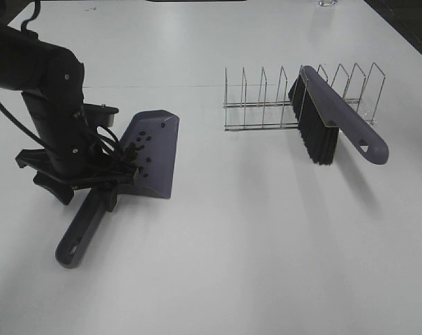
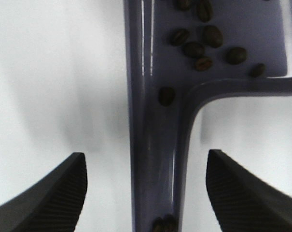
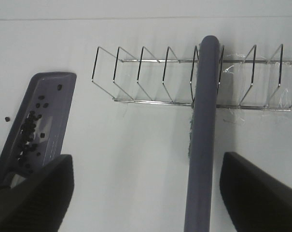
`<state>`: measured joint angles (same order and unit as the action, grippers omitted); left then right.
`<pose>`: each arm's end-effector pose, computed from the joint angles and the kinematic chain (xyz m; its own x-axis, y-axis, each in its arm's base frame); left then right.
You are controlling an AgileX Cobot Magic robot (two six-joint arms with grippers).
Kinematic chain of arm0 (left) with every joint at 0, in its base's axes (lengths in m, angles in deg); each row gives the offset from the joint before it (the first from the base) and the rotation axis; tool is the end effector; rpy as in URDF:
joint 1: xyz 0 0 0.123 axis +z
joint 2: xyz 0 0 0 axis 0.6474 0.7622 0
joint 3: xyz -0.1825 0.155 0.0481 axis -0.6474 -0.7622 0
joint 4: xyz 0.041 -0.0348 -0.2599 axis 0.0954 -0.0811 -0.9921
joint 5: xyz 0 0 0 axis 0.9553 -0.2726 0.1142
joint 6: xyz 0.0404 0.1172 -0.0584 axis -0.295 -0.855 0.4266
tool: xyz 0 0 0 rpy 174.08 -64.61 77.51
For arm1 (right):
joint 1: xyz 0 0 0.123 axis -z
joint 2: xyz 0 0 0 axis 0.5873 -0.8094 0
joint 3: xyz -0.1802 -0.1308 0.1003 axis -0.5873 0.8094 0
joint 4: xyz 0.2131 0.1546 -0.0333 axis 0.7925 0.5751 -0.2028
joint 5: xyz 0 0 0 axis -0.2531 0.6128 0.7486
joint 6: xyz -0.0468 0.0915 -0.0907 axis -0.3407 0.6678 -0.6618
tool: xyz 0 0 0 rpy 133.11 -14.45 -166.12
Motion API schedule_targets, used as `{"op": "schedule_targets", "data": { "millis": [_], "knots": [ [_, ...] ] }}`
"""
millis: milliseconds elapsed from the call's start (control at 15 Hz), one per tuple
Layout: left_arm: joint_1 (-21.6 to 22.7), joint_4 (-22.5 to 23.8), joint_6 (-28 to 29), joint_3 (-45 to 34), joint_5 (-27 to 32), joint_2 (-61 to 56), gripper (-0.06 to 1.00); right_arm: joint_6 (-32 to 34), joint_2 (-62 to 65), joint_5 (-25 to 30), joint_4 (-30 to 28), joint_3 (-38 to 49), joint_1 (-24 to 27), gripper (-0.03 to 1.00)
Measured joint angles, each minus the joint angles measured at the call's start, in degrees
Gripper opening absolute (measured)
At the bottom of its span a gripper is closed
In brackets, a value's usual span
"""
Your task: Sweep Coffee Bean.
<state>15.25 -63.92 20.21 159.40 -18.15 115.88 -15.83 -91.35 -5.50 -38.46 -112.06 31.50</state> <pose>0.3355 -0.1534 0.0290 -0.9828 0.1826 -0.0286 0.1822 0.9831 0.0177 0.4260 0.0588 0.2876 -0.8802 0.0085 -0.4744 -0.0984 0.9748 0.2000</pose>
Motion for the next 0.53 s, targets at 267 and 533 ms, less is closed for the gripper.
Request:
{"op": "schedule_targets", "data": {
  "millis": [267,533],
  "knots": [
    [2.6,-0.3,-1.9,6.3,4.5,-3.5,0.64,0.0,9.3,-0.1,0.0,11.2,0.0,0.74],
    [11.9,-0.2,-5.8,10.4,7.3,-7.3,0.64,-0.1,20.3,-0.1,-1.8,24.4,0.0,0.73]
  ]
}}
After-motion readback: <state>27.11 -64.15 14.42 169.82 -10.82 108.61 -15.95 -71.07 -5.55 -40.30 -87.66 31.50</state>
